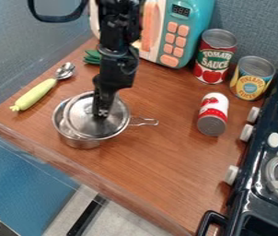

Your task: Put the silver lid on top of the silver pan

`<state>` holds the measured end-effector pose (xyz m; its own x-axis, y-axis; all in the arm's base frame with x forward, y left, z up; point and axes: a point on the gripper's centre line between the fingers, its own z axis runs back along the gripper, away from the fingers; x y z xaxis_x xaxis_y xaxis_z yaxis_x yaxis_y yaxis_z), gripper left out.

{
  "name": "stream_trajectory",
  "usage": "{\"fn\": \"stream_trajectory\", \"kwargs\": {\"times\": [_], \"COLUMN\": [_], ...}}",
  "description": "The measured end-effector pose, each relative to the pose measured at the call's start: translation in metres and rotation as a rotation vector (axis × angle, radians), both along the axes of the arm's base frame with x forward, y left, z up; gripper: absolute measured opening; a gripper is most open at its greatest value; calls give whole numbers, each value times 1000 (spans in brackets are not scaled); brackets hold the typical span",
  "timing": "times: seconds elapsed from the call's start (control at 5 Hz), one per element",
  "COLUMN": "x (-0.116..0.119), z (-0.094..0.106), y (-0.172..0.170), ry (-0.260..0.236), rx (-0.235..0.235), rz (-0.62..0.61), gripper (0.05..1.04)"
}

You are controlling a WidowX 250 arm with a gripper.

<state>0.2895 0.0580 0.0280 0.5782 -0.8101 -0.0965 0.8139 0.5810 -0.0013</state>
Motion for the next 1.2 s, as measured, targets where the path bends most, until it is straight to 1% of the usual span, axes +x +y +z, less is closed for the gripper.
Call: {"fn": "stream_trajectory", "kwargs": {"times": [0.2,0.4,0.8,1.2], "x": [2,4,1,-13], "z": [-7,-8,-10,-10], "y": [16,19,19,13], "ry": [16,16,17,7], "rx": [-16,-8,-13,-27], "rz": [41,37,29,-4], "gripper": [51,51,51,50]}}
